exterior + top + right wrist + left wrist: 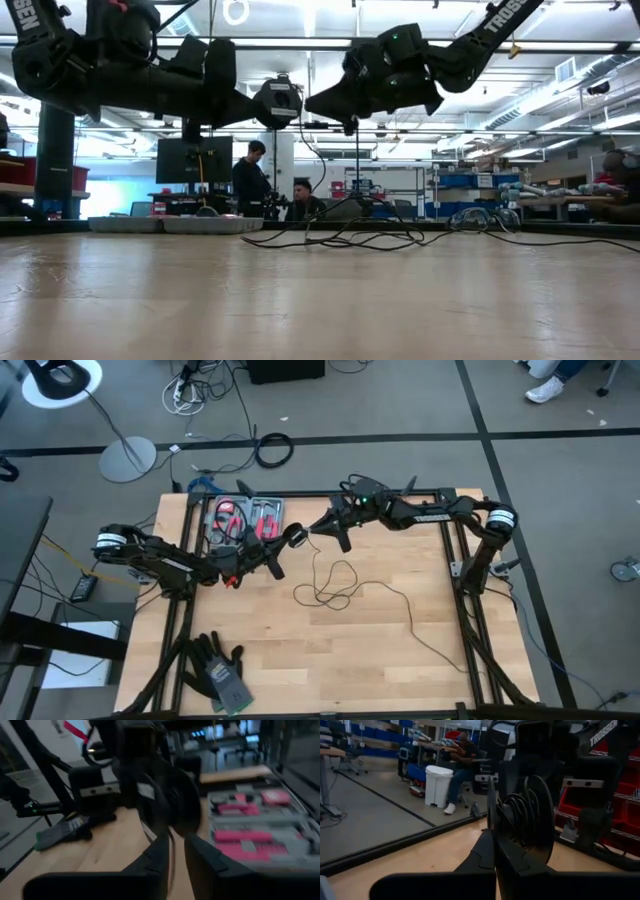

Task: Coil cords
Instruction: Coil the black wire on the black spool

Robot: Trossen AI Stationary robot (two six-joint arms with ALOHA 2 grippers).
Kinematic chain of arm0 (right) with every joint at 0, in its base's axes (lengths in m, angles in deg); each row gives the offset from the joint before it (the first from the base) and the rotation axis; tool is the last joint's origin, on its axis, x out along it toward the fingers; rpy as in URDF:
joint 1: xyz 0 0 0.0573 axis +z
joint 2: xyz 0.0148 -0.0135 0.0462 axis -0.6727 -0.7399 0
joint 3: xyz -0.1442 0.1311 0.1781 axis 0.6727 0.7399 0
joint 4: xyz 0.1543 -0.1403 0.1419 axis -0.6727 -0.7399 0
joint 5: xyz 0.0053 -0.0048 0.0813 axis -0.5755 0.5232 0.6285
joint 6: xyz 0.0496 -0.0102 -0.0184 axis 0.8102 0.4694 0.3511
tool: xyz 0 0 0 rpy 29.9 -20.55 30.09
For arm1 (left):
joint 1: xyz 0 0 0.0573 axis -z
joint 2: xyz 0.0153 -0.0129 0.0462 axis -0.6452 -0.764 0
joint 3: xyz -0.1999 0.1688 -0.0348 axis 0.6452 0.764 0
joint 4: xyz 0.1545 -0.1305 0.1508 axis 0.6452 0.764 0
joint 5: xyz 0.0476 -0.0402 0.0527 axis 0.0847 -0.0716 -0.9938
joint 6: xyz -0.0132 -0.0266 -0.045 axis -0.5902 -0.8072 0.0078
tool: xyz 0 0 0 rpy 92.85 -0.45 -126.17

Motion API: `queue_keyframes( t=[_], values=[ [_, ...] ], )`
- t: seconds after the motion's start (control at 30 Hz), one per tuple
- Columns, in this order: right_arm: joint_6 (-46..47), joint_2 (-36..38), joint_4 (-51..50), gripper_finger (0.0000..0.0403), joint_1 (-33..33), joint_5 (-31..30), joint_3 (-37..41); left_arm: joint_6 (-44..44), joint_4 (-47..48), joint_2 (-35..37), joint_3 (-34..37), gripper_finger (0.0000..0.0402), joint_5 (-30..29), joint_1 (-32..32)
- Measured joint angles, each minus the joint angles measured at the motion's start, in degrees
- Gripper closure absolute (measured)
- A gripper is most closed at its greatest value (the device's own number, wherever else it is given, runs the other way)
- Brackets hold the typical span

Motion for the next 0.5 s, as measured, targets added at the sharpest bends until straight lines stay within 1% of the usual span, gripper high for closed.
queue_keyframes(
  t=[0.17, 0.23, 0.3, 0.4, 0.47, 0.5],
  values=[
    [-3.97, 4.84, -12.42, 0.0307, -2.24, -0.58, 0.00, 2.10, -0.76, 0.02, 0.00, 0.0401, -0.44, 0.00],
    [-5.98, 6.80, -16.88, 0.0304, -2.59, -2.66, 0.06, 2.20, -0.77, 0.02, 0.00, 0.0402, -0.53, 0.00],
    [-7.28, 8.50, -19.07, 0.0306, -2.70, -5.50, 1.88, 2.15, -0.78, 0.02, 0.00, 0.0402, -0.66, 0.00],
    [-6.16, 10.42, -16.77, 0.0313, -2.21, -8.66, 8.13, 2.13, -1.26, 0.02, 0.00, 0.0402, -0.87, 0.00],
    [-2.95, 11.30, -10.28, 0.0319, -1.00, -10.40, 13.95, 2.08, -2.07, 0.02, 0.00, 0.0402, -0.87, 0.00],
    [-0.95, 11.48, -5.47, 0.0322, -0.02, -11.88, 17.10, 2.04, -2.26, 0.02, 0.00, 0.0402, -0.90, 0.00]
  ],
)
